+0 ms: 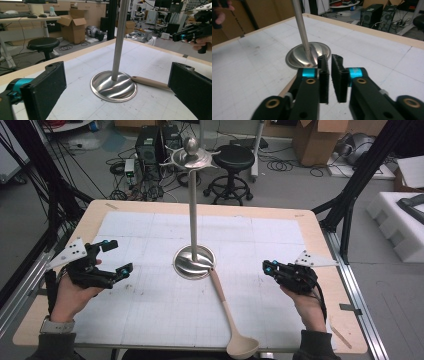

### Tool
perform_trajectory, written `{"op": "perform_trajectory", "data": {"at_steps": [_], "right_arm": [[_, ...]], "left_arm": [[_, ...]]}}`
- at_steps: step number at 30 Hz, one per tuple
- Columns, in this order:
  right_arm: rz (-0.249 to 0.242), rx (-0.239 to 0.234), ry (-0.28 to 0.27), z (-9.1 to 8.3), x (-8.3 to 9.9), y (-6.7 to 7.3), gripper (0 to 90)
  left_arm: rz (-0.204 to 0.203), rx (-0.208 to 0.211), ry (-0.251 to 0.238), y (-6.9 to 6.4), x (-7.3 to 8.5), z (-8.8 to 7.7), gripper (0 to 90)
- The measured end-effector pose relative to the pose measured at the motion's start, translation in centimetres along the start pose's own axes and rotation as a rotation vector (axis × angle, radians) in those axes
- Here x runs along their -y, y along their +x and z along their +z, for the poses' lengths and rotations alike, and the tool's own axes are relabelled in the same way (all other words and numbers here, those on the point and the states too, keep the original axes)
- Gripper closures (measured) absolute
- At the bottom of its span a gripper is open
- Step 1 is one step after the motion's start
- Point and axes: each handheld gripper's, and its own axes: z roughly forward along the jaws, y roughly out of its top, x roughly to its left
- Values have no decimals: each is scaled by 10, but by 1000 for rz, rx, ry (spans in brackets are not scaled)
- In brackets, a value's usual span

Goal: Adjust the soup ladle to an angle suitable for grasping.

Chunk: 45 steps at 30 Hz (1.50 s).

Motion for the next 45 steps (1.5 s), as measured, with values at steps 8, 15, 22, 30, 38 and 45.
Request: {"op": "perform_trajectory", "data": {"at_steps": [8, 15, 22, 30, 38, 45], "right_arm": [[-18, 9, -2, 3, 0, 2, 900], [-18, -7, 63, 15, 3, 7, 900], [-53, -49, 112, 30, 0, 12, 900], [-37, -68, 139, 43, 0, 7, 900], [-56, -66, 189, 58, 2, 5, 900], [-59, -78, 240, 76, 5, 7, 900]], "left_arm": [[0, 1, 7, 0, 1, 1, 22], [-1, 3, 12, 0, 1, 1, 22], [-7, -8, 15, 2, 3, 0, 22], [-4, -7, 24, 2, 4, 1, 22], [-2, -3, 34, 1, 4, 3, 22], [-4, -3, 39, 1, 5, 3, 22]]}}
